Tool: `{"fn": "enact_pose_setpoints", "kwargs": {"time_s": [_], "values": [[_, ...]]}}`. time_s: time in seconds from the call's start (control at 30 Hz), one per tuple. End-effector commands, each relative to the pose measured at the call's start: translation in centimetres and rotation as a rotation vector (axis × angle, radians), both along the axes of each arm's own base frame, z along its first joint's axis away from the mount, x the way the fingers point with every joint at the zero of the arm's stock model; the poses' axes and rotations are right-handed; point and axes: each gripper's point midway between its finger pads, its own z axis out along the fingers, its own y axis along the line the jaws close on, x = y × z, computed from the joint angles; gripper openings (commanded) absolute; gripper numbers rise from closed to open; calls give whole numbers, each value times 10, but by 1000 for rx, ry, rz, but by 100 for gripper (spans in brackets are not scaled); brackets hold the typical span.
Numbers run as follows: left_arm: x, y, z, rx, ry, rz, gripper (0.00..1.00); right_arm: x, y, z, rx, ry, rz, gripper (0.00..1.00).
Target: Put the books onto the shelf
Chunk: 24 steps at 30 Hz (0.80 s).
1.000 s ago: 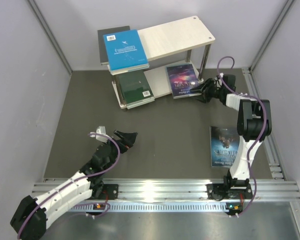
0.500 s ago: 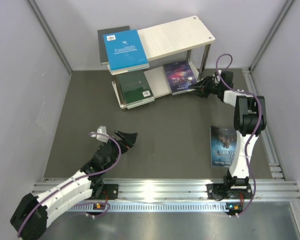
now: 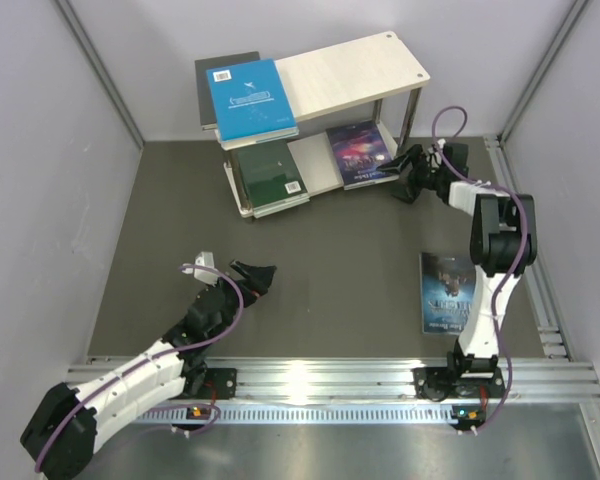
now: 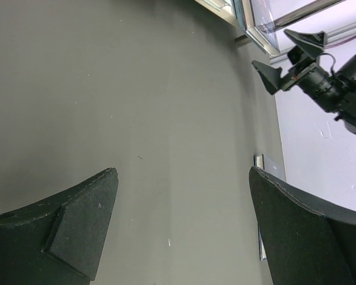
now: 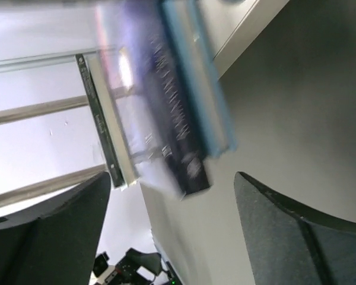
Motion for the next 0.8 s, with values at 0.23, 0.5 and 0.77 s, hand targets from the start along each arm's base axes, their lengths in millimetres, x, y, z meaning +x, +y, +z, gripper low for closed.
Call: {"fn": "enact_pose_setpoints", "kwargs": {"time_s": [0.23, 0.5, 0.77], "values": [[-9, 6, -26, 29, 16, -8, 96, -86, 16, 114, -206, -303, 54, 51], [-9, 6, -26, 28, 18, -10, 96, -159, 111, 184, -164, -484, 244, 0], [-10, 7, -26, 21, 10, -7, 91, -155, 187, 258, -40, -593, 379, 0]]}}
